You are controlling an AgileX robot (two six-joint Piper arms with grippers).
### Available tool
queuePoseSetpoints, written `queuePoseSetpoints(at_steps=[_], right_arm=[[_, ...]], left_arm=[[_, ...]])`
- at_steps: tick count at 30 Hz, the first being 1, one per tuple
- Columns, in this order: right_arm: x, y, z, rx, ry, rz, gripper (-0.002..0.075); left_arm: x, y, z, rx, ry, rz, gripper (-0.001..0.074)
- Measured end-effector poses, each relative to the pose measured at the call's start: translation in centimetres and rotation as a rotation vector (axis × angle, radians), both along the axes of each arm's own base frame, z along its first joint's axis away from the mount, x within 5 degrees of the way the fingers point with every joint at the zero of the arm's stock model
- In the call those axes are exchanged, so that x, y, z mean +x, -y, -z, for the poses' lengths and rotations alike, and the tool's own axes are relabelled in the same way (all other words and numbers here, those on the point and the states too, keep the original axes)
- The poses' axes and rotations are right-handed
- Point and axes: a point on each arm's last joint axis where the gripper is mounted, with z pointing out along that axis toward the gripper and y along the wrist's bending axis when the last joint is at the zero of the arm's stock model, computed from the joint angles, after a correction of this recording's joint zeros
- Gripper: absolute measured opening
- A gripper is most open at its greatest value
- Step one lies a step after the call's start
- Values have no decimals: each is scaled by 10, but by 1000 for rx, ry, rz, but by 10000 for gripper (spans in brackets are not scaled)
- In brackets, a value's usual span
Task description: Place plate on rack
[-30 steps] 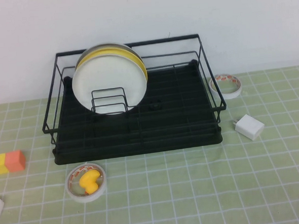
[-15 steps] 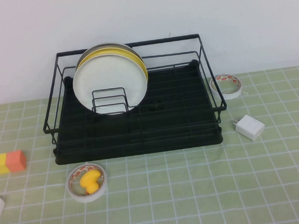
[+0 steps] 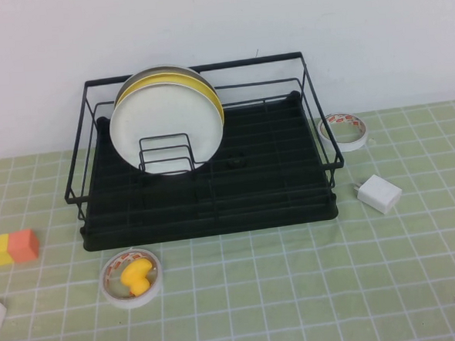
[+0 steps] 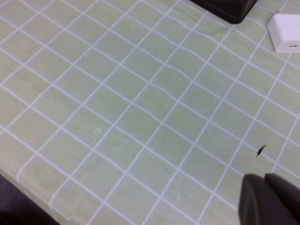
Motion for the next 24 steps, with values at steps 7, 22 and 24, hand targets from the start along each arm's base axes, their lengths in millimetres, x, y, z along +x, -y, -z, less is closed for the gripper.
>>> queuePoseSetpoints(at_steps=[7, 22, 24], right_arm=[[0, 0, 0, -2, -5, -1, -2], [0, 0, 0, -2, -7, -2, -2], [-1, 0, 0, 0, -8, -2, -2]], left_arm=[[0, 1, 0, 22, 1, 19, -1], [0, 2, 0, 28, 2, 53, -1], [0, 2, 0, 28, 2, 53, -1]])
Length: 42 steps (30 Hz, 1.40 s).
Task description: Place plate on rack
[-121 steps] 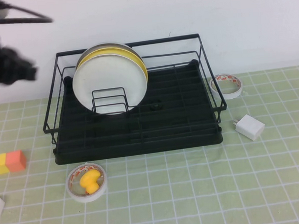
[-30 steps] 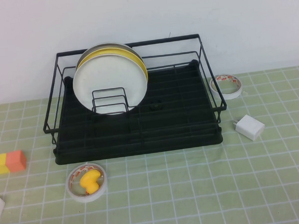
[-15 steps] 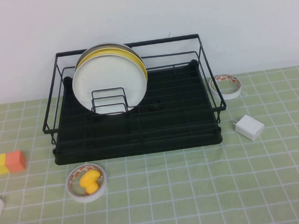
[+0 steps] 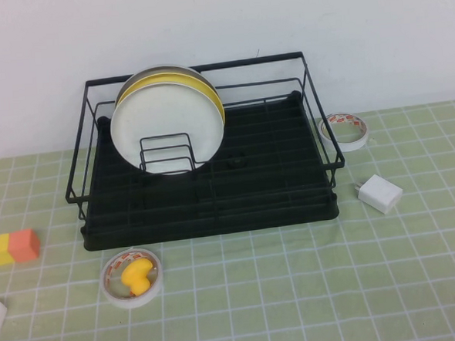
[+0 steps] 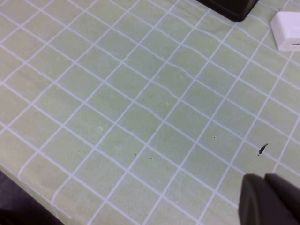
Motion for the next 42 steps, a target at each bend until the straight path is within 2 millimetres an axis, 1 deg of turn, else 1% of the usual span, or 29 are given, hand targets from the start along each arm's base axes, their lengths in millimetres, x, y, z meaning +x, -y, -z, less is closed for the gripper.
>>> queuePoseSetpoints(at_steps=[12, 15, 19, 21, 24, 26, 29, 32, 36, 42], right_arm=[[-1, 0, 0, 1, 2, 0, -2], [-6, 6, -5, -4, 66, 31, -2], [-18, 18, -6, 2, 208, 148, -2], [-21, 22, -1, 4, 315, 204, -2], [-23, 28, 15, 18, 478, 298, -2], [-21, 32, 33, 24, 563, 354, -2], [-18, 35, 53, 30, 637, 393, -2], [-18, 34, 60, 42, 600, 393, -2], [-19, 32, 65, 61, 539, 388, -2], [-19, 31, 65, 201, 492, 452, -2]], left_arm=[[0, 0, 0, 0, 0, 0, -1], [0, 0, 0, 0, 0, 0, -1], [0, 0, 0, 0, 0, 0, -1], [0, 0, 0, 0, 0, 0, -1], [0, 0, 0, 0, 0, 0, -1], [0, 0, 0, 0, 0, 0, -1], [0, 0, 0, 0, 0, 0, -1], [0, 0, 0, 0, 0, 0, -1], [0, 0, 0, -6, -1, -2, -1], [0, 0, 0, -14, -1, -4, -1]])
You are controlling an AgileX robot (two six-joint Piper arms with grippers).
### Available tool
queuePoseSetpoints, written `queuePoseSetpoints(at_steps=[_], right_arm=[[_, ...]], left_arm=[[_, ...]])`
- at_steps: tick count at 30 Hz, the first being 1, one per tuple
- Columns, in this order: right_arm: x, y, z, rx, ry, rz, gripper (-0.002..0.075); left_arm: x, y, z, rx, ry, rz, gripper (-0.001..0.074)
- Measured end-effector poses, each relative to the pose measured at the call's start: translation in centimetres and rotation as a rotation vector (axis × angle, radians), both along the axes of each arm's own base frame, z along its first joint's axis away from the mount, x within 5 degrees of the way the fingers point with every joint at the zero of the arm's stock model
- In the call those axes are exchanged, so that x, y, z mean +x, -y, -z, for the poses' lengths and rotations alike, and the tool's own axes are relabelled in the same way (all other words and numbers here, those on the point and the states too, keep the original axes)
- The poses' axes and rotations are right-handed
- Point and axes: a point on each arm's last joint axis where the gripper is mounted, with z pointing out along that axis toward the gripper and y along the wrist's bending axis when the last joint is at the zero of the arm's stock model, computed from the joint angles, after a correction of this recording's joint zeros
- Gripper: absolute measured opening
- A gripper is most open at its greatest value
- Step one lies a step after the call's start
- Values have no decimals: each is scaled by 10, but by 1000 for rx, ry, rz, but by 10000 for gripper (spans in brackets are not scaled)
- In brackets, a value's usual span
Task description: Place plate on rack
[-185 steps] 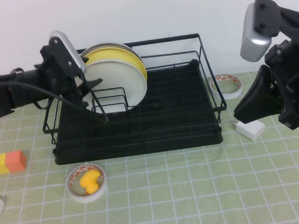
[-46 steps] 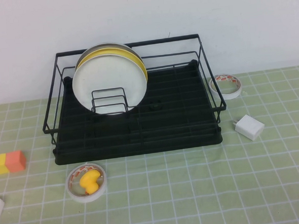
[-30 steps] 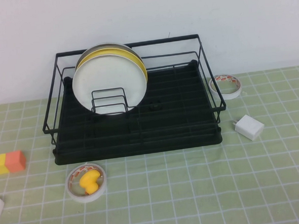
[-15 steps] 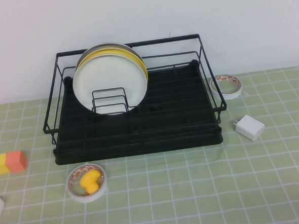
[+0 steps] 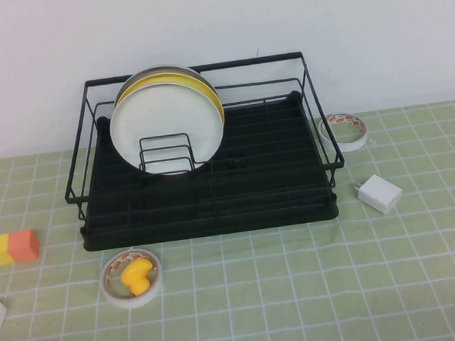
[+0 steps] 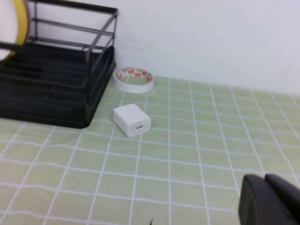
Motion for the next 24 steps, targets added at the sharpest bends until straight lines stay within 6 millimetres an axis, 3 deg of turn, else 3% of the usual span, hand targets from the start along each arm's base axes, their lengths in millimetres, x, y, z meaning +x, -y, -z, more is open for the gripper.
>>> queuePoseSetpoints(at_steps=[9, 24], right_arm=[[-2, 6, 9, 113, -118, 95, -2], [-3, 8, 9, 114, -125, 117, -2]], left_arm=[[0, 0, 0, 0, 0, 0, -1], [0, 0, 0, -4, 0, -1, -1]])
